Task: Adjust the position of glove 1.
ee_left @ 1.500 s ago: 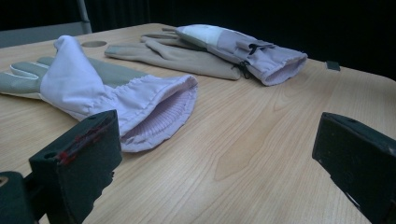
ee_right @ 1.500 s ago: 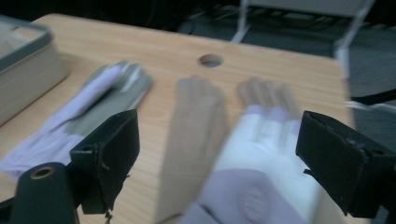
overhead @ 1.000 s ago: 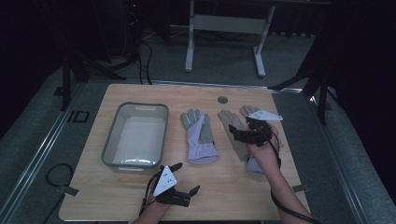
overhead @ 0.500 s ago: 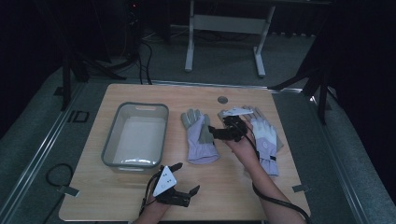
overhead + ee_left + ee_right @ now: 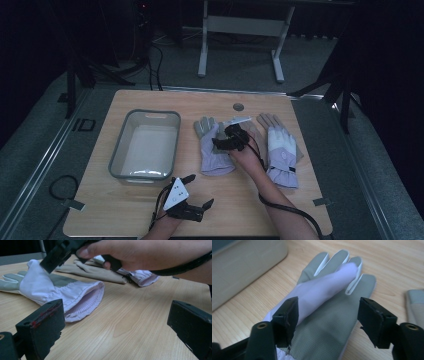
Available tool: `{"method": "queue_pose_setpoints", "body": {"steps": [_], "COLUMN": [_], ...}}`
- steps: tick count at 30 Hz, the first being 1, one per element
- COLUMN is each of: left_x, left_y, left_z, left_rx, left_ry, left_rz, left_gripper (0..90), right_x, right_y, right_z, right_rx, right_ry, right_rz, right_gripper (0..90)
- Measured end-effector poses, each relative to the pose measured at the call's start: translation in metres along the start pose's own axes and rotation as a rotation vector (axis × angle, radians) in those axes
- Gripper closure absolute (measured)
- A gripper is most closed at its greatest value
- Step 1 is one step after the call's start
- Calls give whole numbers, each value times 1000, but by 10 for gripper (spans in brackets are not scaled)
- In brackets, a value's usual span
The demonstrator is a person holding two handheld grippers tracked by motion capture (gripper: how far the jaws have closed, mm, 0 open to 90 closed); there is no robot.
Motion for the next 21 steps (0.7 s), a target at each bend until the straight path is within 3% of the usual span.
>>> {"method": "queue_pose_setpoints", "body": {"steps": [8, 14, 17, 21], "left_x": [0, 0, 0, 0], "left_y": [0, 0, 0, 0], "left_z": [0, 0, 0, 0], "left_rx": [-1, 0, 0, -1], "left_ry": [-4, 0, -1, -2], "left_rz": [3, 1, -1, -1], "left_gripper": [15, 15, 15, 15], "right_x": [-4, -5, -3, 0], "right_y": [17, 24, 25, 25], "right_z": [9, 17, 17, 19], "right_rx": [48, 91, 102, 86], "right_ry": [18, -4, -30, -25], "right_rz": [-4, -5, -2, -8], "right_gripper": [451, 528, 638, 805]}}
Point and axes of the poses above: each handheld gripper's, and its own axes: y roughly forward along the jaws, z roughly out of its underside, x roughly to its left, the point moved 1 cm from there along y, roughly forward along the jaws, and after that the axes turned 3 degrees about -x, right-handed, at the moved point
